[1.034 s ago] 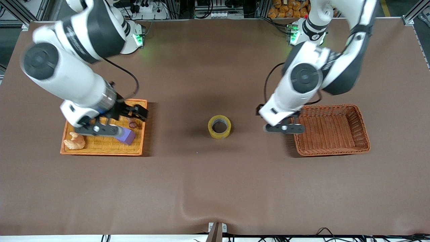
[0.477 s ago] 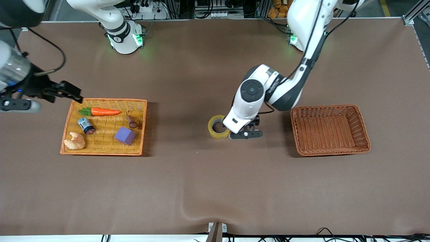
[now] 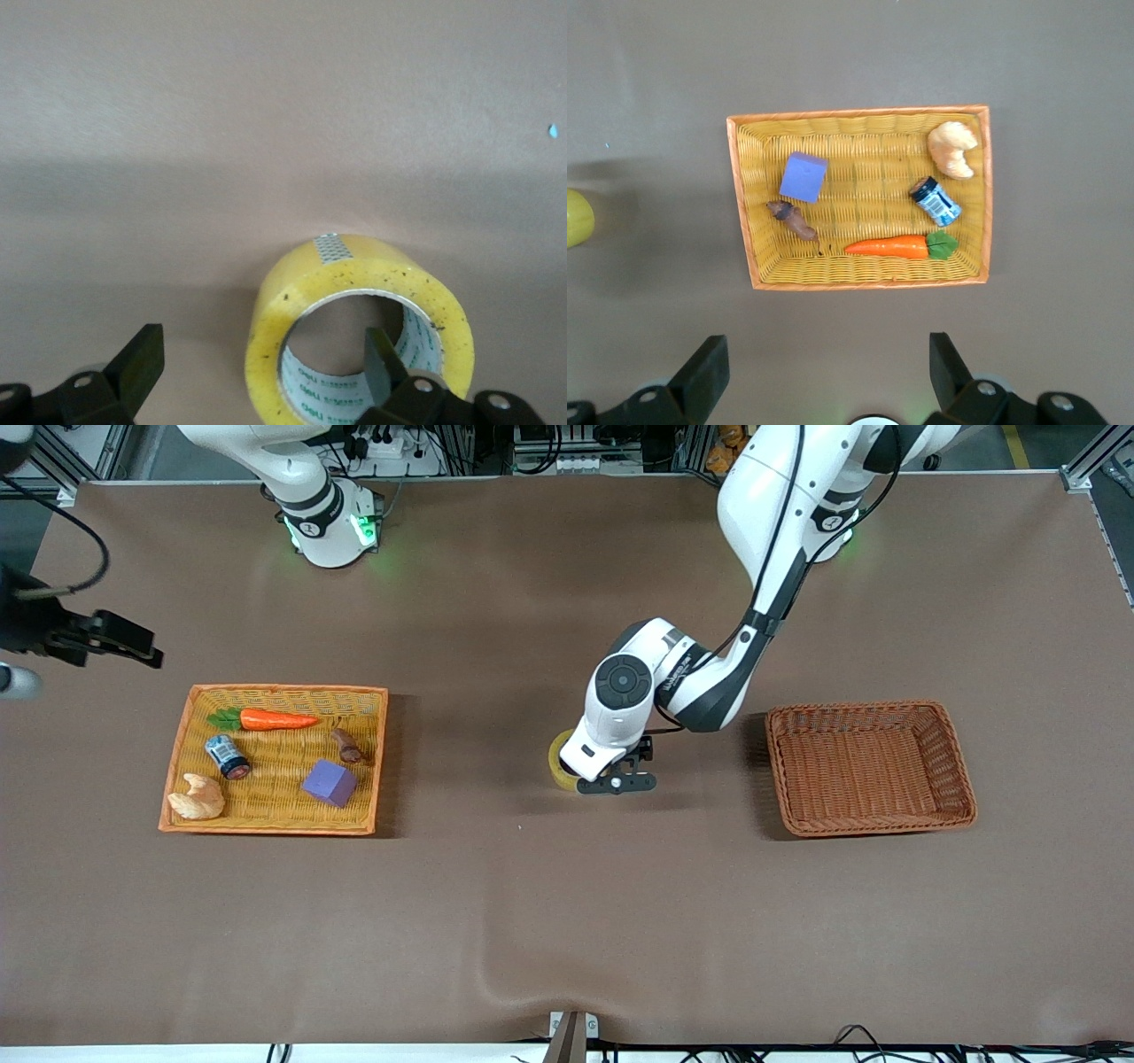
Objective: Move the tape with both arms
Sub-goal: 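Grasp the tape roll with the left gripper while the right gripper withdraws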
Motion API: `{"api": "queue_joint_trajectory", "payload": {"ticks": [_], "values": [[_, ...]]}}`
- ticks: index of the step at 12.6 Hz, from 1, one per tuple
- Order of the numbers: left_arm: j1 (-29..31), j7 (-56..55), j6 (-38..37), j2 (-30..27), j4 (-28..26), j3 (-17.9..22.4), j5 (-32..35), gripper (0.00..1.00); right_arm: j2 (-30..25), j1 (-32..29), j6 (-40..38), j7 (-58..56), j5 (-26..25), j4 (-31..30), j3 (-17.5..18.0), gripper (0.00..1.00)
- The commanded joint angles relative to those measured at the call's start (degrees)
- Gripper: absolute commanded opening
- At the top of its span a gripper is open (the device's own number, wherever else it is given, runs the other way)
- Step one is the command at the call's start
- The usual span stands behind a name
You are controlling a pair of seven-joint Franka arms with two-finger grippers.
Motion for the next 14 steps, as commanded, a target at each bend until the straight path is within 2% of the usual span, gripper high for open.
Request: {"api": "queue_joint_trajectory", "payload": {"ticks": [1,4,5,7,8,12,14], "values": [[-1.05,-0.78,0.87,1.48,1.41,0.64,-0.50,1.00,-0.79,-2.45,-3.56,-0.78,-2.00,1.25,2.03,1.00],[-2.19,-0.52,0.87,2.44,0.80,0.73,-0.06,1.00,-1.05,-4.38,-3.23,-3.94,-1.39,1.87,3.00,1.00],[-2.20,-0.43,0.87,2.53,0.97,0.73,0.03,0.84,-0.96,-4.56,-3.14,-3.77,-1.30,1.87,3.00,1.00],[-2.11,0.35,0.87,2.62,1.06,0.73,0.11,0.14,-0.70,-3.95,-2.44,-3.33,-1.21,1.96,3.00,1.00],[-2.20,0.19,0.87,2.62,1.15,0.73,0.12,0.00,-0.70,-3.94,-1.48,-3.51,-1.13,1.96,3.08,1.00],[-1.93,-0.60,-2.99,-0.97,1.15,1.34,0.12,0.00,-0.43,-3.59,-0.15,-3.43,-0.78,1.96,3.17,1.00],[-0.71,-0.43,-5.53,-5.44,1.15,2.75,0.12,0.00,-0.52,-3.68,-0.33,-3.42,-0.16,1.87,3.09,1.00]]}}
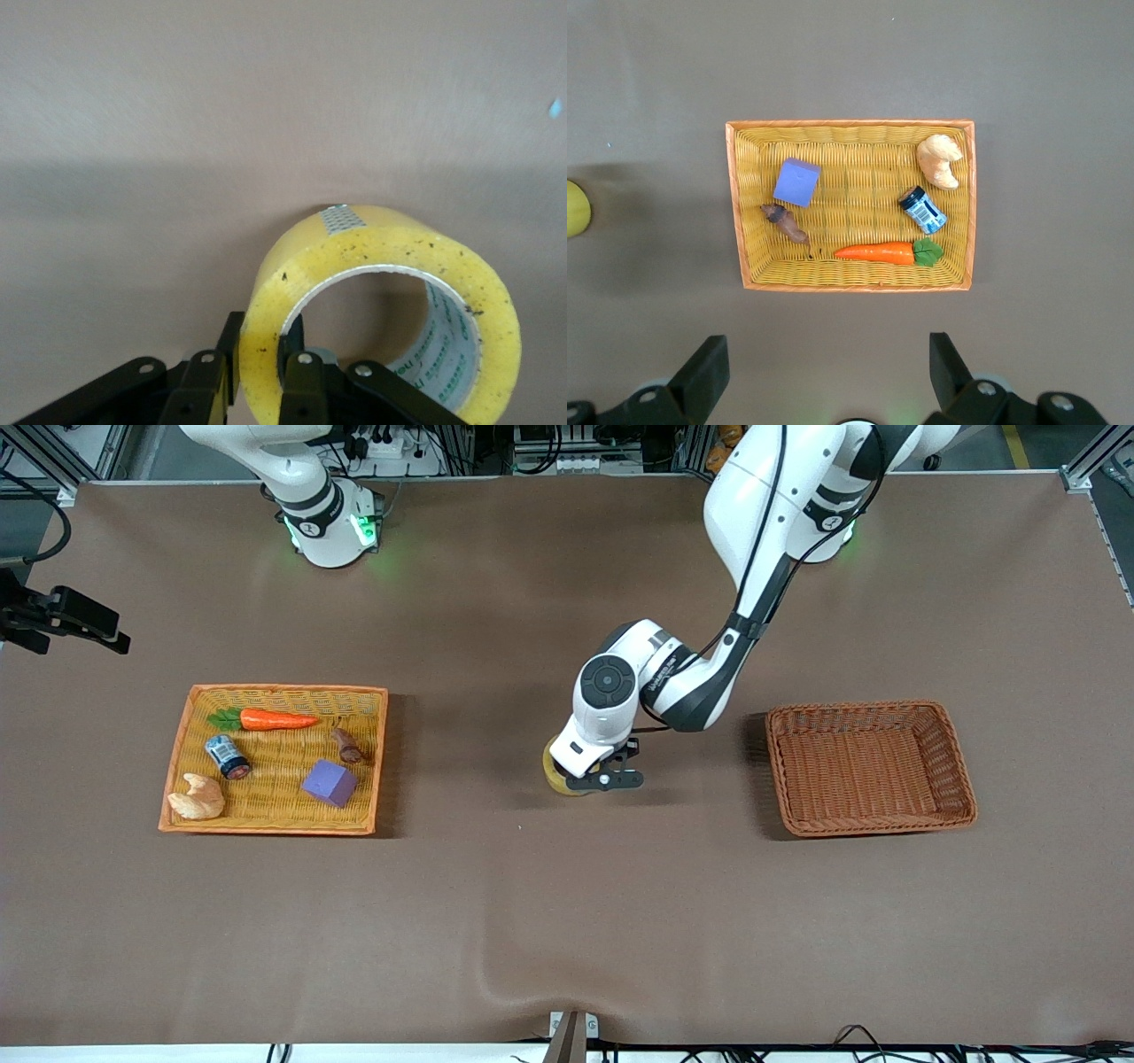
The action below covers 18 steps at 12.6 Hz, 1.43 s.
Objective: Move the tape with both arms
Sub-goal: 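Carry the tape roll with the left gripper over the brown basket and lower it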
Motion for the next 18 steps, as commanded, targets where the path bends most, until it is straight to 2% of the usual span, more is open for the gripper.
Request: {"api": "queue_joint_trajectory", "payload": {"ticks": [1,3,6,9,12,14,17,18], "values": [[2.05,-0.60,-5.70,-8.11,-0.75,1.34,0.11,0.00,0.00,-0.85,0.05,-0.25,0.50,0.44,0.78,1.00],[3.29,-0.25,-9.48,-11.81,-0.75,2.47,0.37,0.00,0.00,-0.76,-0.03,-0.24,0.50,0.17,0.87,1.00],[9.87,1.50,-13.52,-17.88,-0.84,2.13,0.38,0.00,-0.09,-0.68,-0.21,-0.68,0.68,-0.26,0.87,1.00],[15.40,8.00,-24.84,-24.38,-2.68,1.95,-0.15,0.00,0.26,-0.24,-0.21,-0.77,0.68,-0.35,0.87,1.00],[25.06,16.84,-27.24,-30.45,-6.36,1.69,-2.26,0.00,0.26,0.55,-0.21,-0.77,0.68,-0.44,0.96,1.00],[30.86,24.68,-27.34,-33.62,-11.54,1.87,-2.17,0.00,0.18,1.00,-0.12,-0.34,0.41,-0.35,0.87,1.00],[37.64,31.65,-26.99,-33.80,-15.59,1.87,-2.09,0.00,0.00,1.17,0.14,0.02,0.59,0.17,0.96,1.00],[39.49,34.01,-24.55,-33.72,-17.78,1.78,-1.30,0.00,0.00,1.08,0.31,0.28,0.68,0.26,0.96,1.00]]}}
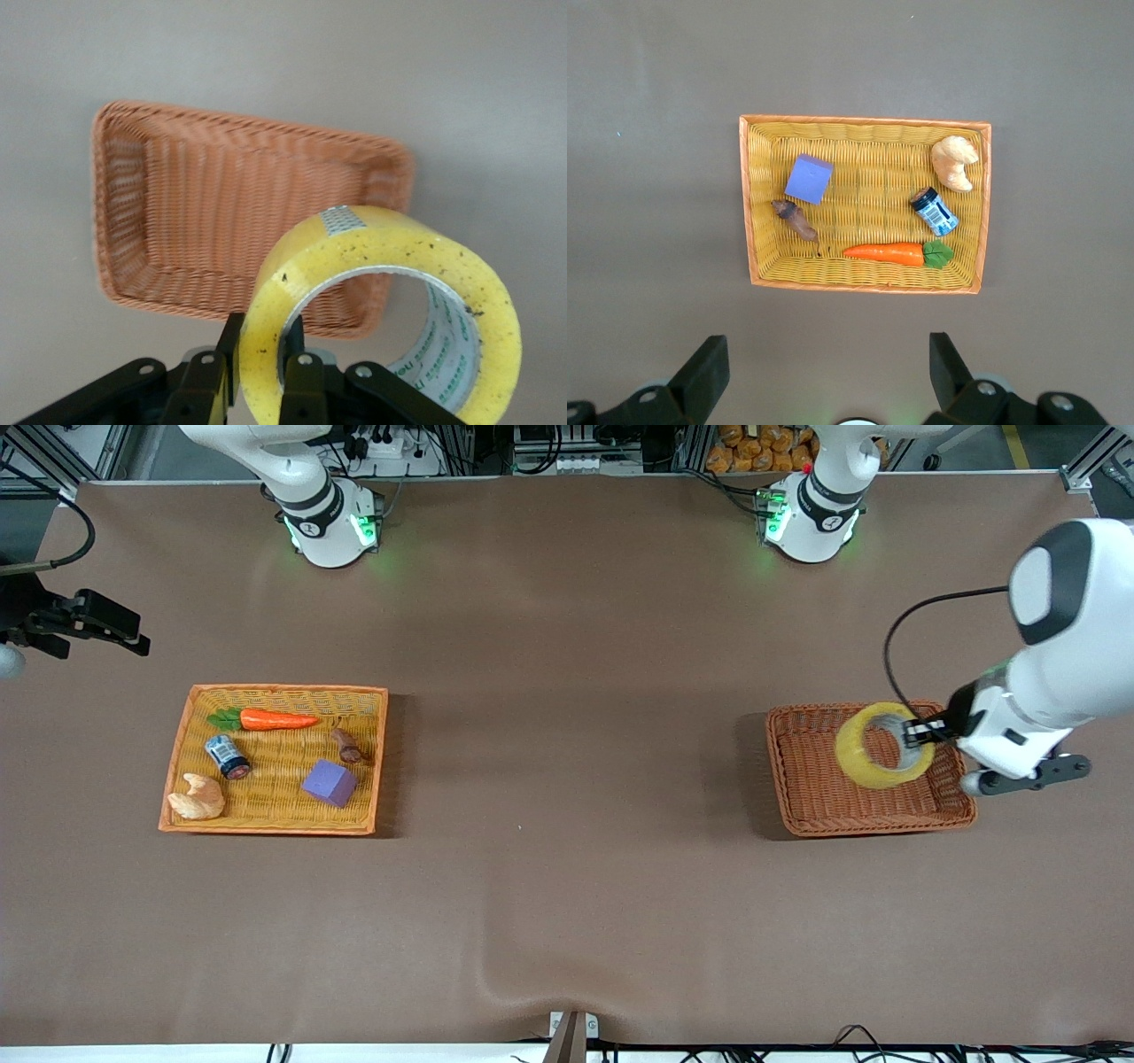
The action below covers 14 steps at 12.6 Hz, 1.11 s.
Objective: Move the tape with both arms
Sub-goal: 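Carry the tape roll with the left gripper over the brown basket and lower it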
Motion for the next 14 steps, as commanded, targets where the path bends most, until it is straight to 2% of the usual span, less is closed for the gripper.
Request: {"api": "queue_joint_trajectory", "payload": {"ticks": [1,5,7,8,11,13,14], "values": [[2.77,6.70,6.90,-1.83,-8.26,-0.58,-0.34,0.00,-0.51,0.11,1.43,0.39,0.52,0.10,-0.17,1.00],[8.20,12.97,20.70,-0.95,-18.90,-0.76,1.07,0.00,-0.95,-0.24,2.58,0.22,-0.35,-1.49,-0.44,1.00],[8.83,15.34,32.11,0.10,-26.19,-0.76,1.07,0.00,-0.77,-0.94,2.58,0.13,-0.53,-0.96,-0.61,1.00],[8.92,15.35,35.12,0.37,-28.57,-0.76,1.07,0.00,-0.60,-2.08,2.67,0.04,-0.44,-0.96,-0.61,1.00],[8.66,15.44,37.17,2.03,-28.86,-0.76,1.07,0.00,-0.51,-2.35,2.67,-0.40,-0.44,-0.96,-0.61,1.00],[8.57,15.44,41.63,5.10,-28.86,-0.76,1.24,0.00,-0.51,-2.35,2.50,-0.40,-0.36,-1.05,-0.61,1.00],[8.48,15.44,43.05,6.25,-28.86,-0.76,1.24,0.22,-0.51,-2.27,2.50,-0.31,-0.35,-1.05,-0.53,1.00]]}}
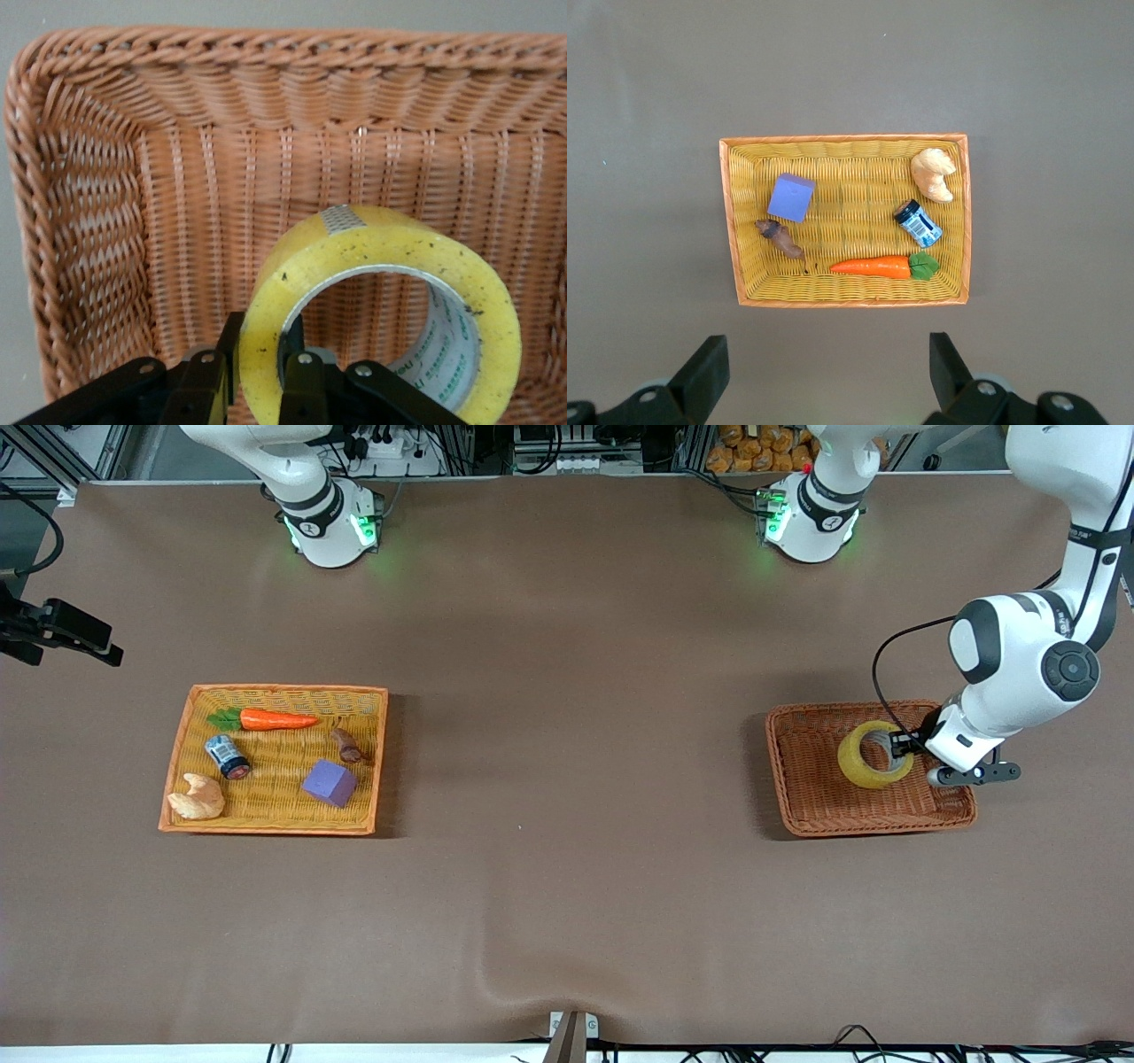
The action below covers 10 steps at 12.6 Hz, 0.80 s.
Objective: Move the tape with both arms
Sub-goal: 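Carry the tape roll with the left gripper over the brown basket and lower it, then open the left gripper to release the tape into the basket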
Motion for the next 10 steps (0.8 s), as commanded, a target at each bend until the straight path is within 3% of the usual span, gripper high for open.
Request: {"api": "queue_joint_trajectory", "payload": {"ticks": [1,2,4,6,10], "values": [[-0.27,0.52,3.48,2.34,0.20,-0.04,0.96,0.68,-0.49,-0.65,0.10,-0.38,-0.20,-0.46,0.75,1.00],[-0.36,0.61,3.48,2.17,0.46,-0.04,0.96,1.00,-0.40,-0.65,0.28,-0.47,-0.20,-0.46,0.75,1.00],[-0.36,1.57,2.61,0.07,2.99,-0.04,0.96,1.00,-0.40,-0.65,0.63,-0.47,-0.28,-0.46,0.75,1.00],[-0.01,2.28,-7.70,-3.09,8.24,-0.22,0.96,1.00,-0.40,-0.65,0.54,-0.47,-0.20,-0.46,0.75,1.00],[-0.88,3.25,-41.72,-2.58,35.82,-0.66,0.26,1.00,-0.40,-0.56,0.89,-0.03,-0.02,-0.46,0.84,1.00]]}}
